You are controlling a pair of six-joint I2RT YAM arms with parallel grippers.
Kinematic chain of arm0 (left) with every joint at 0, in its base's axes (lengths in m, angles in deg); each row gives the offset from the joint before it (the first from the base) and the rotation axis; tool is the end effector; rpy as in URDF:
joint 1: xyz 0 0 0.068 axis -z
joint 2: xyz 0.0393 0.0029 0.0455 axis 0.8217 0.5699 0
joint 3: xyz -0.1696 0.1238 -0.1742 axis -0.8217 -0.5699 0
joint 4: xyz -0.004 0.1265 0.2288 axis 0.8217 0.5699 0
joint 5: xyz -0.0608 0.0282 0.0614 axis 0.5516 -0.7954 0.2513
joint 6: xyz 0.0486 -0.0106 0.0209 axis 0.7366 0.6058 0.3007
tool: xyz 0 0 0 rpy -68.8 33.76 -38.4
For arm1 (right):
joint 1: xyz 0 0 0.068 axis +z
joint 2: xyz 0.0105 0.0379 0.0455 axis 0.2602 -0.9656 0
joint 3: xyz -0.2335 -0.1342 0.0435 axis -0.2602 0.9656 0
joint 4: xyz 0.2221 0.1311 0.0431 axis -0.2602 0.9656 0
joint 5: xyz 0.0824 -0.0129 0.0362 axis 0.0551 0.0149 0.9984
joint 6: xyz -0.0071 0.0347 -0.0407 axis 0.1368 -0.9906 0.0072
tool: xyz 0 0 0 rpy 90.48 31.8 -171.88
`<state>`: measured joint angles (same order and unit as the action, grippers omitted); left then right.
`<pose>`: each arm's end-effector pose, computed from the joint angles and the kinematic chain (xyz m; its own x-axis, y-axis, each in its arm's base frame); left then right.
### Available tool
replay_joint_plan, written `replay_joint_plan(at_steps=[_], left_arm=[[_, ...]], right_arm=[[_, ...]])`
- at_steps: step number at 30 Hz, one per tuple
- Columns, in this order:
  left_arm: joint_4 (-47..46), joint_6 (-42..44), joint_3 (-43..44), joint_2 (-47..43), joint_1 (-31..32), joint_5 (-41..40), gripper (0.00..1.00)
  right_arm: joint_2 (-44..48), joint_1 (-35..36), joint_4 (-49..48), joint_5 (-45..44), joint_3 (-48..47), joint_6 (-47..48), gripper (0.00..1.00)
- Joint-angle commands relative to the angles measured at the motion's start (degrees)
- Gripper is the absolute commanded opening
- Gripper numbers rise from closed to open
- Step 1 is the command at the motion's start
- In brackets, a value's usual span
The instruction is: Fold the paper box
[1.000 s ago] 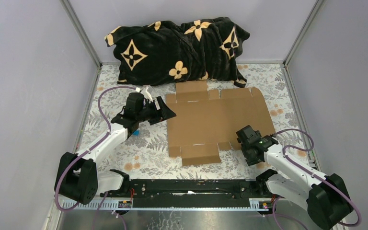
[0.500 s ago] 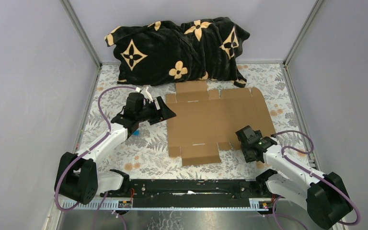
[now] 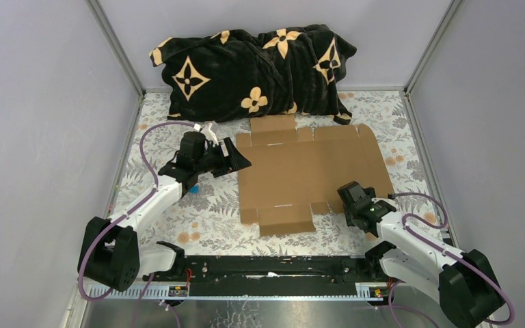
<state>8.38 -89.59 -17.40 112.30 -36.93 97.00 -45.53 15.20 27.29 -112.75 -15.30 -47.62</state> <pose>0.2484 -0.0981 0.2401 -0.7970 -0.3321 -0.5044 0.1567 0.6929 -0.7038 0.1440 0.0634 0.1503 -0.0567 0.9459 -0.3195 0.7848 0.2401 0.5713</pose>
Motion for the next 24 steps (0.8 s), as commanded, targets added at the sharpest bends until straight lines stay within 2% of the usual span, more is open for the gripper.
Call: replay_joint_plan(at_steps=[1,7,12,24], left_arm=[[-0.5,1.3,1.8,0.3,-0.2,0.4,0.80],[-0.7,1.2,1.8,0.6,-0.2,0.5,0.80],[-0.8,1.2,1.8,1.0,-0.3,0.4,0.80],[-0.7,1.1,1.5,1.0,-0.2,0.4,0.80]], right_arm=[[1.8,0.2,4.8,-1.8,2.3,-0.4,0.67],[6.9,0.2,4.7,-4.1,2.9,1.4,0.60],[9.6,0.2,5.6,-5.9,1.7,3.4,0.59],[8.7,0.2,2.2,-8.0,0.0,7.1,0.56]])
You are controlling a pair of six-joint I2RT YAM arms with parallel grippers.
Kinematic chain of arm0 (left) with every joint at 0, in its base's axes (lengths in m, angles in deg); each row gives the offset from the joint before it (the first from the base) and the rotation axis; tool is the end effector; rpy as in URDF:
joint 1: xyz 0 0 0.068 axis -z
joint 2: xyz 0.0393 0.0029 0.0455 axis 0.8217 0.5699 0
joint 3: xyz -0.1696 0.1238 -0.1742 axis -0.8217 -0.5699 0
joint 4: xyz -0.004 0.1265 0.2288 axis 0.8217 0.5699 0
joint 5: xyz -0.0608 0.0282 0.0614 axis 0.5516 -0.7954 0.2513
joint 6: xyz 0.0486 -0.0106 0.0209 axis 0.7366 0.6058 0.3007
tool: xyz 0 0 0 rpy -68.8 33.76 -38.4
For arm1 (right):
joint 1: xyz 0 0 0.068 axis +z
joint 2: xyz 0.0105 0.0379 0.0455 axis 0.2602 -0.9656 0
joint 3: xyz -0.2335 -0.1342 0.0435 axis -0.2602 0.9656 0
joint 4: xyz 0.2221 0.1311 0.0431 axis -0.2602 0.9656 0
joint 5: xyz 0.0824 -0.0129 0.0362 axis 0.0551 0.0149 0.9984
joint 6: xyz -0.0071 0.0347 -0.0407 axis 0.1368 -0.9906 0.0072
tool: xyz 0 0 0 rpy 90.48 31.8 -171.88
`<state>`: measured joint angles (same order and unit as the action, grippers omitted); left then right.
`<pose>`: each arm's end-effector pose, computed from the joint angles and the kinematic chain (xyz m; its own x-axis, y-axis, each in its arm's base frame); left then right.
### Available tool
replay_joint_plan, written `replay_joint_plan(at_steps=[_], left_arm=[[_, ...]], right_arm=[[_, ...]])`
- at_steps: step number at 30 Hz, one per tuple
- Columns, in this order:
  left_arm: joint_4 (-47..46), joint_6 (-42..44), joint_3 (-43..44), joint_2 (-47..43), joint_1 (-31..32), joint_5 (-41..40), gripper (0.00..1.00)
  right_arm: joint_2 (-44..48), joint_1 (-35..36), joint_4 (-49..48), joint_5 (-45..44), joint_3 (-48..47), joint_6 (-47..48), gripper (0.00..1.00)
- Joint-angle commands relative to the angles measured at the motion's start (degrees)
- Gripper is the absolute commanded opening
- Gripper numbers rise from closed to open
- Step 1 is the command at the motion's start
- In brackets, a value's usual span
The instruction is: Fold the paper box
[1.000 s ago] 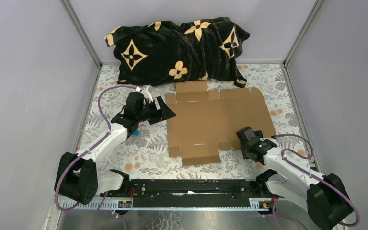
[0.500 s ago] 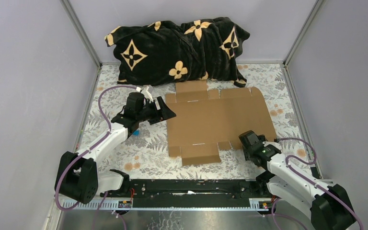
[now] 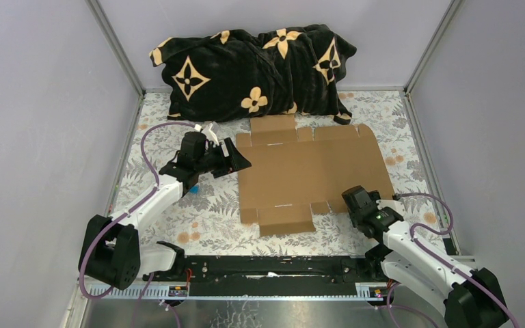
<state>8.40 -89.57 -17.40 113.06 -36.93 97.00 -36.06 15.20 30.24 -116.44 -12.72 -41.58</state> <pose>0.2499 -0.0987 0.2368 -0.8034 -0.3298 -0.4957 0.1478 0.6960 -0.7026 0.1284 0.0520 0.1562 -0.0746 0.9139 -0.3990 0.7362 0.3204 0.5962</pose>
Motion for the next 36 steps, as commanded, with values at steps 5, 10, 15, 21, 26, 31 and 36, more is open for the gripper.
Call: replay_joint_plan(at_steps=[5,10,15,21,26,31,36], left_arm=[[-0.7,1.1,1.5,0.4,-0.2,0.4,0.80],[-0.9,1.1,1.4,0.5,0.0,0.3,0.80],[-0.8,1.1,1.3,0.6,0.2,0.4,0.80],[-1.4,0.9,1.3,1.3,0.6,0.2,0.80],[-1.6,0.8,1.1,1.3,0.7,0.1,0.80],[-1.3,0.9,1.2,1.2,0.7,0.1,0.80],[-1.3,1.1,1.3,1.5,0.8,0.1,0.80]], right_arm=[[-1.5,0.2,-0.4,-2.9,-2.8,0.5,0.57],[-0.9,0.2,1.1,-1.1,-2.0,-1.4,0.59],[0.5,0.2,1.7,-0.9,-0.6,-3.4,0.59],[0.2,0.2,5.3,2.9,-0.6,-6.4,0.64],[-2.9,0.2,4.9,3.8,-0.3,-7.9,0.66],[-4.4,0.1,2.1,3.2,2.0,-9.7,0.66],[-1.5,0.2,-0.3,1.2,6.0,-11.0,0.63]])
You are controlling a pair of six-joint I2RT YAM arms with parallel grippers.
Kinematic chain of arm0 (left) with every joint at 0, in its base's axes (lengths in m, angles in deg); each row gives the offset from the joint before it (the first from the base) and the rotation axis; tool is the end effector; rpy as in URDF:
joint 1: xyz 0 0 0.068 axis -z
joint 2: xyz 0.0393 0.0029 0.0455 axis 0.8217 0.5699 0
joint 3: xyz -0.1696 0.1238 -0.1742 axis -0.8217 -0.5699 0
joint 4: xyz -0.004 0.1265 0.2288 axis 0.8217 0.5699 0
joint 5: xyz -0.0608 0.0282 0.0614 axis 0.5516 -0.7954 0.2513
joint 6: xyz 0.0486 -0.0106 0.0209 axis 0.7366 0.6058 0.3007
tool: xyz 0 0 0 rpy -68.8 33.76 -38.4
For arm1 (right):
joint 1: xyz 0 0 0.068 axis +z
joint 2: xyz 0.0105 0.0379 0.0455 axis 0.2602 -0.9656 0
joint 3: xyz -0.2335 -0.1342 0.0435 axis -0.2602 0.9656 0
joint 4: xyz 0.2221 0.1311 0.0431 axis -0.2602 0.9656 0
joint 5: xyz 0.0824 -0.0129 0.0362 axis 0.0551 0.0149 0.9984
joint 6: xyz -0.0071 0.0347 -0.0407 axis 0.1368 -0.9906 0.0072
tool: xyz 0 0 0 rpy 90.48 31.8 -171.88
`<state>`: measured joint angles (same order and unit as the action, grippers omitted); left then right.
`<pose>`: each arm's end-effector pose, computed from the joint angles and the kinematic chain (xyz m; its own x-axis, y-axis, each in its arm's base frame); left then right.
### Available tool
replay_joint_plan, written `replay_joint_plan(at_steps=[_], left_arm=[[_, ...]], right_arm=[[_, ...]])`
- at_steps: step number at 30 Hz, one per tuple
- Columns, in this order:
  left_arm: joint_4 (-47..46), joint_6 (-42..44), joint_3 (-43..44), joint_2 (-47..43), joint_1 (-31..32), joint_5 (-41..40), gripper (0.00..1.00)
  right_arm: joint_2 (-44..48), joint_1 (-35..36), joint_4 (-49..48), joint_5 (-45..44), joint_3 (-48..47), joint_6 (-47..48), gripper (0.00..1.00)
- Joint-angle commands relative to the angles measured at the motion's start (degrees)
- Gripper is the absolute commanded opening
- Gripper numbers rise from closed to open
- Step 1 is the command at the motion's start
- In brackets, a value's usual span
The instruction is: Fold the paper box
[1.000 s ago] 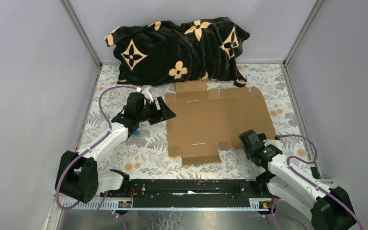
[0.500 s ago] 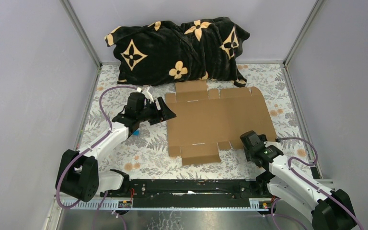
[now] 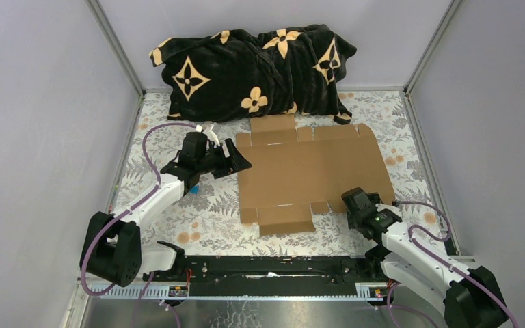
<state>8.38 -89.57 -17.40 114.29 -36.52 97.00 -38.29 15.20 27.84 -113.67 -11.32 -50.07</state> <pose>0.2517 -0.1013 0.2314 -0.8156 -0.3207 -0.4817 0.1388 0.6997 -0.7008 0.1293 0.0542 0.1459 -0.0015 0.9588 -0.2840 0.7592 0.1859 0.6237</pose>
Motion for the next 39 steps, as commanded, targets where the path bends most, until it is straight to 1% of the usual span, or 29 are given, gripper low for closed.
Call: replay_joint_plan(at_steps=[1,3,5,7,12,15,18,22,25,27,31,36,39], left_arm=[[-1.3,1.1,1.3,0.4,0.4,0.2,0.80],[-1.3,1.2,1.4,0.7,0.5,0.1,0.80],[-1.2,1.2,1.4,0.8,0.5,0.2,0.80],[-1.2,1.3,1.4,0.7,0.5,0.1,0.80],[-1.1,1.3,1.4,0.7,0.7,-0.1,0.80],[-0.8,1.4,1.5,0.6,0.8,-0.2,0.80],[-0.4,1.5,1.6,0.3,0.8,-0.4,0.80],[0.1,1.6,1.8,0.1,0.9,-0.6,0.80],[0.5,1.7,2.1,0.0,0.8,-0.7,0.80],[0.9,1.9,2.2,-0.1,0.8,-0.9,0.80],[1.1,1.9,2.3,-0.1,0.9,-1.0,0.80],[1.1,1.8,2.2,-0.3,0.9,-1.1,0.80],[1.7,2.1,2.4,-0.5,0.9,-1.3,0.80]], right_arm=[[1.5,0.2,1.8,-1.9,5.2,-2.5,0.62],[3.2,0.2,1.9,-2.5,6.0,-2.3,0.60],[4.9,0.1,2.3,-3.9,5.9,-1.2,0.55],[6.4,0.2,2.6,-5.5,5.0,0.9,0.50],[8.2,0.2,3.3,-8.9,1.9,6.1,0.42],[7.7,0.2,3.0,-10.6,0.0,9.1,0.37],[6.8,0.1,2.3,-11.9,-1.7,11.3,0.35],[5.7,0.2,-0.4,-13.0,-2.6,14.0,0.31],[4.4,0.1,-2.7,-13.5,-3.4,16.3,0.25],[3.3,-0.1,-4.3,-13.3,-4.3,19.2,0.22],[0.1,-0.6,-5.8,-12.2,-6.4,22.4,0.21],[-2.2,-1.2,-8.1,-9.4,-4.7,21.1,0.23],[-3.1,-2.5,-10.3,-7.0,-3.2,20.3,0.26]])
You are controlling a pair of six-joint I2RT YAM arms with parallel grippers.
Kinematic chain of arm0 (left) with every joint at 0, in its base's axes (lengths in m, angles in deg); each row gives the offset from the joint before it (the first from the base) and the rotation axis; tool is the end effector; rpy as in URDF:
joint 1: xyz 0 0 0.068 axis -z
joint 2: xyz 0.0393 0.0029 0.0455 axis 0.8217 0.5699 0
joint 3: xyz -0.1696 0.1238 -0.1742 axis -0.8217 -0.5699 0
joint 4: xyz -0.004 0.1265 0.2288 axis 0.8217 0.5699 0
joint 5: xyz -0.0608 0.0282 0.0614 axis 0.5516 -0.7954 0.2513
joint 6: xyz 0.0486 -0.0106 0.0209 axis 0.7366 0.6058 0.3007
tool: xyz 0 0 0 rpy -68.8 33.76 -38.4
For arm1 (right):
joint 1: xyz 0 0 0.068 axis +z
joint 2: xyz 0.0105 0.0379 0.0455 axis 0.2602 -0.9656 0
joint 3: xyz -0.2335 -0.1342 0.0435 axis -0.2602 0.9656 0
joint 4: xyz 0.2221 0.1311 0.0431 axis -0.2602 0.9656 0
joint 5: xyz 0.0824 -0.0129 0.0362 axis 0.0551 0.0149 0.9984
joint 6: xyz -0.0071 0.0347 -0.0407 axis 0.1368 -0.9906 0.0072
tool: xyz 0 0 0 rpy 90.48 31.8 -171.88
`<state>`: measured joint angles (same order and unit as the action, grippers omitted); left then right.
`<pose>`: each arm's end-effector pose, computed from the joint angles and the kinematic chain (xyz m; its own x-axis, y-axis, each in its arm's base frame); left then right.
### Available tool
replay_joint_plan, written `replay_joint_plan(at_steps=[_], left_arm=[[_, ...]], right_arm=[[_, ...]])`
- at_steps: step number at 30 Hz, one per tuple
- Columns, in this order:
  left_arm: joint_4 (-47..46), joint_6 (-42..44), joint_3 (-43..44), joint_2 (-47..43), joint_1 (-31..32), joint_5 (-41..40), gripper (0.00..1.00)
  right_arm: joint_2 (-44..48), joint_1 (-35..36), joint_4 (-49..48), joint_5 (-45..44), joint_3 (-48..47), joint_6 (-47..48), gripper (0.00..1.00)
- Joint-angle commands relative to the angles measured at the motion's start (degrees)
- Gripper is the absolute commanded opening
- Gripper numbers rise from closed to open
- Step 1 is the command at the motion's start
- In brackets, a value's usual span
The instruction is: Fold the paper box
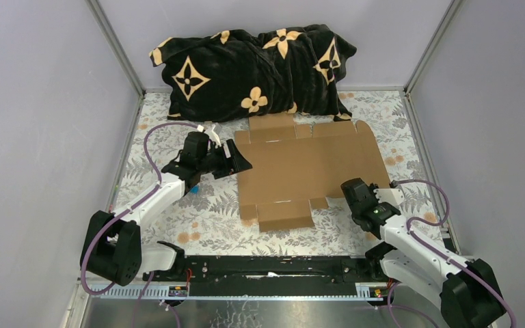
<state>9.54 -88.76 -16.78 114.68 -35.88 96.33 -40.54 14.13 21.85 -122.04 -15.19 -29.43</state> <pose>0.2517 -0.1041 0.2314 -0.8204 -0.3036 -0.4845 0.1425 0.7121 -0.6875 0.1491 0.0574 0.1699 -0.0920 0.8313 -0.5482 0.6673 0.4601 0.5857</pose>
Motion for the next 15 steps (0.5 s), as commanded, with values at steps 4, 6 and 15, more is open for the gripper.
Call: replay_joint_plan(at_steps=[4,6,15], left_arm=[[0.7,1.4,2.0,-0.8,0.3,-0.9,0.80],[0.7,1.4,2.1,-0.6,0.3,-0.9,0.80],[0.7,1.2,1.9,-0.3,0.3,-1.0,0.80]], right_arm=[[-2.0,-3.1,-5.7,3.7,1.1,-0.5,0.30],[-2.5,-3.7,-5.6,4.3,0.6,-0.3,0.31],[-9.0,-6.8,-6.4,9.4,-1.7,3.3,0.30]])
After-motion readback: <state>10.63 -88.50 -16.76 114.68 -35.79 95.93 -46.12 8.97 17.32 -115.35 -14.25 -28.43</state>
